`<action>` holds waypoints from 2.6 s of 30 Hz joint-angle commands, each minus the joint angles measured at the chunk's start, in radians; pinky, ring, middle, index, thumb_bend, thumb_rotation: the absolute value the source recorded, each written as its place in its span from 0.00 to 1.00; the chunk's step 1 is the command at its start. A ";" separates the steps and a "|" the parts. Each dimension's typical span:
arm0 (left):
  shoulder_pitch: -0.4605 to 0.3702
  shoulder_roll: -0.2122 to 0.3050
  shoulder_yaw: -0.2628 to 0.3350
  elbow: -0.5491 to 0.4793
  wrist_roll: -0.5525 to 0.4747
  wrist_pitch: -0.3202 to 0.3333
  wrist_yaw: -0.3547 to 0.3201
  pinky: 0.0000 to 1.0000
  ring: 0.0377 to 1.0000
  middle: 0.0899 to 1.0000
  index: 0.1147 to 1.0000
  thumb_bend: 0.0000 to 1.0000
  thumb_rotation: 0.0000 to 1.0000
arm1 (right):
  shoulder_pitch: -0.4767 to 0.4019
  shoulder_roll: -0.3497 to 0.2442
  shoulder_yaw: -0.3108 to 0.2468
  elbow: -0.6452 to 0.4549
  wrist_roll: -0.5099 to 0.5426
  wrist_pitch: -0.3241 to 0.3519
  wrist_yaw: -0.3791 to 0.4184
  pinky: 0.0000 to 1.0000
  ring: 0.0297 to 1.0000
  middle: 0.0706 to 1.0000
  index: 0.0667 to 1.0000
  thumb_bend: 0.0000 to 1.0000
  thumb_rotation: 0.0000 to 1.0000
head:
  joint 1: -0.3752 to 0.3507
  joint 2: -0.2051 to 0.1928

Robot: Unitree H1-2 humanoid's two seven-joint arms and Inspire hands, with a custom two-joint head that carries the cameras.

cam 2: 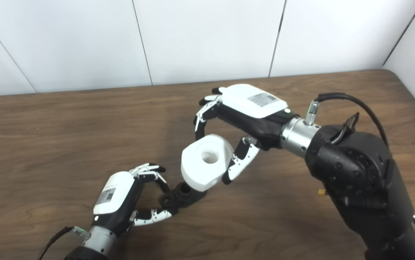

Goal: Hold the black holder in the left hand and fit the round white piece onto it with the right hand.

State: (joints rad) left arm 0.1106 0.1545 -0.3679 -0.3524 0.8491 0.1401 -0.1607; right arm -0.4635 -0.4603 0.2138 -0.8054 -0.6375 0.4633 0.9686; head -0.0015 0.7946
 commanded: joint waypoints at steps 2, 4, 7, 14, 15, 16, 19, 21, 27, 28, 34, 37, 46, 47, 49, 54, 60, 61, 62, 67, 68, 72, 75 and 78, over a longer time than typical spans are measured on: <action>0.023 0.002 -0.021 0.022 -0.016 0.042 -0.076 0.82 0.86 0.77 0.42 0.52 0.04 | -0.017 0.012 -0.012 -0.035 -0.007 0.005 -0.013 0.96 0.90 0.74 0.45 0.52 0.13 | -0.001 0.005; 0.022 0.002 -0.022 0.021 -0.016 0.042 -0.078 0.82 0.86 0.77 0.42 0.52 0.04 | -0.013 0.015 -0.001 -0.030 -0.007 -0.001 -0.019 0.95 0.90 0.74 0.45 0.52 0.13 | -0.002 0.007; 0.020 0.003 -0.023 0.020 -0.015 0.042 -0.079 0.83 0.86 0.77 0.42 0.52 0.04 | -0.011 0.018 0.013 -0.019 -0.007 -0.014 -0.027 0.97 0.90 0.74 0.45 0.52 0.13 | -0.002 0.009; 0.017 0.003 -0.028 0.022 -0.008 0.048 -0.082 0.82 0.86 0.77 0.42 0.52 0.05 | -0.009 0.025 0.042 0.006 -0.022 -0.044 -0.051 0.98 0.90 0.75 0.45 0.52 0.13 | -0.004 0.011; 0.017 0.003 -0.029 0.023 -0.005 0.048 -0.081 0.82 0.86 0.77 0.42 0.52 0.05 | -0.009 0.026 0.045 0.008 -0.022 -0.044 -0.052 0.99 0.90 0.75 0.45 0.52 0.13 | -0.003 0.012; 0.018 0.004 -0.032 0.022 -0.001 0.050 -0.083 0.82 0.86 0.77 0.42 0.52 0.05 | -0.008 0.026 0.047 0.011 -0.020 -0.047 -0.056 1.00 0.91 0.75 0.45 0.52 0.13 | -0.002 0.013; 0.017 0.009 -0.042 0.021 0.016 0.047 -0.083 0.84 0.87 0.77 0.42 0.52 0.05 | -0.003 0.027 0.048 0.019 -0.016 -0.055 -0.068 1.00 0.91 0.75 0.44 0.52 0.13 | 0.002 0.015; 0.016 0.013 -0.049 0.024 0.030 0.039 -0.076 0.85 0.86 0.76 0.42 0.52 0.05 | -0.002 0.028 0.047 0.022 -0.013 -0.058 -0.072 1.00 0.91 0.75 0.44 0.52 0.13 | 0.003 0.015; 0.012 0.019 -0.065 0.022 0.071 0.041 -0.078 0.85 0.85 0.76 0.42 0.52 0.05 | -0.004 0.026 0.048 0.027 -0.012 -0.057 -0.069 0.99 0.91 0.75 0.45 0.52 0.13 | 0.008 0.019; 0.012 0.019 -0.067 0.022 0.078 0.044 -0.081 0.85 0.85 0.76 0.42 0.52 0.05 | -0.003 0.025 0.048 0.028 -0.011 -0.059 -0.070 0.99 0.92 0.75 0.45 0.52 0.13 | 0.009 0.019; 0.013 0.020 -0.080 0.011 0.109 0.062 -0.112 0.84 0.84 0.75 0.42 0.52 0.05 | 0.008 0.028 0.049 0.034 0.001 -0.078 -0.087 0.97 0.91 0.74 0.45 0.52 0.13 | 0.014 0.023; 0.014 0.019 -0.083 0.006 0.123 0.069 -0.120 0.85 0.84 0.75 0.42 0.52 0.05 | 0.010 0.032 0.051 0.037 0.004 -0.081 -0.096 0.96 0.91 0.74 0.44 0.52 0.13 | 0.015 0.025; 0.010 0.018 -0.083 0.004 0.136 0.073 -0.129 0.86 0.84 0.75 0.42 0.52 0.05 | 0.010 0.042 0.064 0.045 0.003 -0.087 -0.101 0.97 0.91 0.74 0.44 0.52 0.13 | 0.011 0.027; 0.010 0.017 -0.083 0.004 0.136 0.073 -0.129 0.86 0.84 0.75 0.42 0.52 0.05 | 0.011 0.043 0.067 0.045 0.000 -0.086 -0.099 0.98 0.91 0.74 0.44 0.52 0.13 | 0.011 0.027; 0.010 0.017 -0.082 0.003 0.137 0.074 -0.131 0.85 0.84 0.75 0.42 0.52 0.05 | 0.015 0.043 0.073 0.049 -0.003 -0.089 -0.099 0.99 0.90 0.74 0.44 0.52 0.14 | 0.009 0.026; 0.009 0.015 -0.080 0.000 0.135 0.078 -0.140 0.86 0.84 0.75 0.42 0.52 0.05 | 0.024 0.044 0.088 0.054 -0.019 -0.095 -0.097 0.99 0.90 0.74 0.44 0.52 0.13 | 0.010 0.029; 0.012 0.016 -0.080 -0.012 0.135 0.081 -0.150 0.85 0.84 0.75 0.42 0.52 0.05 | 0.034 0.052 0.112 0.064 -0.050 -0.109 -0.097 0.99 0.89 0.73 0.44 0.52 0.14 | 0.006 0.038; 0.012 0.016 -0.079 -0.014 0.136 0.083 -0.152 0.85 0.83 0.75 0.42 0.52 0.05 | 0.035 0.050 0.115 0.068 -0.055 -0.114 -0.097 0.99 0.89 0.73 0.44 0.52 0.14 | 0.006 0.038; 0.012 0.016 -0.079 -0.014 0.136 0.084 -0.153 0.85 0.84 0.75 0.42 0.52 0.05 | 0.035 0.049 0.117 0.070 -0.059 -0.118 -0.095 0.99 0.89 0.74 0.44 0.52 0.14 | 0.006 0.038; 0.009 0.021 -0.075 -0.015 0.132 0.085 -0.160 0.85 0.84 0.75 0.42 0.52 0.05 | 0.036 0.059 0.122 0.081 -0.070 -0.121 -0.097 1.00 0.89 0.74 0.45 0.52 0.13 | -0.003 0.042; 0.009 0.022 -0.075 -0.016 0.132 0.085 -0.160 0.85 0.84 0.75 0.42 0.52 0.05 | 0.038 0.062 0.122 0.082 -0.071 -0.121 -0.098 0.99 0.90 0.74 0.45 0.52 0.13 | -0.003 0.042; 0.009 0.021 -0.074 -0.018 0.134 0.088 -0.163 0.84 0.84 0.75 0.42 0.52 0.05 | 0.044 0.069 0.124 0.084 -0.077 -0.126 -0.100 0.99 0.90 0.74 0.45 0.52 0.13 | -0.008 0.041; 0.011 0.022 -0.074 -0.016 0.132 0.085 -0.160 0.84 0.84 0.75 0.42 0.52 0.05 | 0.045 0.069 0.125 0.082 -0.083 -0.133 -0.097 0.99 0.91 0.74 0.45 0.52 0.13 | -0.011 0.039; 0.012 0.024 -0.072 -0.017 0.126 0.082 -0.160 0.84 0.84 0.75 0.42 0.52 0.05 | 0.044 0.068 0.123 0.081 -0.088 -0.143 -0.098 0.97 0.91 0.74 0.45 0.52 0.13 | -0.014 0.040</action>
State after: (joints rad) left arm 0.0888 0.1647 -0.4305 -0.3897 0.9834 0.1971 -0.2484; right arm -0.3900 -0.3919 0.3487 -0.7040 -0.7173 0.3481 0.9017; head -0.0138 0.8330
